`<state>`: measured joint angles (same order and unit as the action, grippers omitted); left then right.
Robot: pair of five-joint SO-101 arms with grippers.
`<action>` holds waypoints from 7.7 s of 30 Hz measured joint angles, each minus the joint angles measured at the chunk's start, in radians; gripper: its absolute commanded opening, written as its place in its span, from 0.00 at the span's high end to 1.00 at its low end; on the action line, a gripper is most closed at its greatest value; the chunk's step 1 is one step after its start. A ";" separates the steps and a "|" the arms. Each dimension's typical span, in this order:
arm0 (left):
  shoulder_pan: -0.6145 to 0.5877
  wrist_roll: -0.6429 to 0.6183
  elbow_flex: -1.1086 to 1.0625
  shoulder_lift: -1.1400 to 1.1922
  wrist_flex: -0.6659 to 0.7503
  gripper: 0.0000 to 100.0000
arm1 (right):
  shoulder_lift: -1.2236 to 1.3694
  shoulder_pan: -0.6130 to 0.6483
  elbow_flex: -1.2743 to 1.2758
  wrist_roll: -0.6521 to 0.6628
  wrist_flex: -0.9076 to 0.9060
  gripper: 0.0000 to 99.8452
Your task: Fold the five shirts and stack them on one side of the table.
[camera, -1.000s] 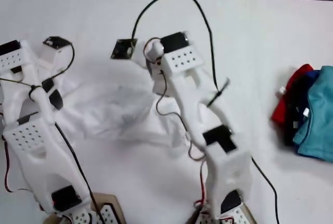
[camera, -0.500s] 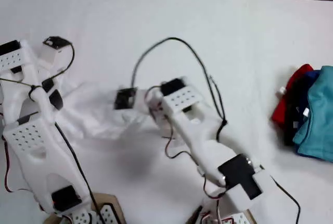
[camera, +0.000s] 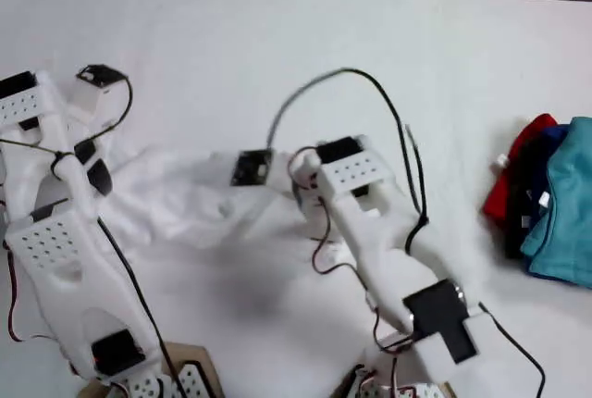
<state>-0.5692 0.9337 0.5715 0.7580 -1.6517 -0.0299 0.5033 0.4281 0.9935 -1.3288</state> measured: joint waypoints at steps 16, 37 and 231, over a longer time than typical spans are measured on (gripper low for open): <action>0.000 0.000 0.000 0.000 0.000 0.82 | 0.242 0.204 -0.218 -0.112 0.126 0.96; 0.000 0.000 0.000 0.000 0.000 0.82 | 0.582 0.221 -0.641 -0.137 0.035 0.96; -0.046 -0.144 -0.081 0.086 0.083 0.78 | 0.120 -0.132 -0.044 -0.196 0.269 0.84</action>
<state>-0.6153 0.7894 0.4902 0.8439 -1.5689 0.0898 0.3713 0.3836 0.7971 -1.0602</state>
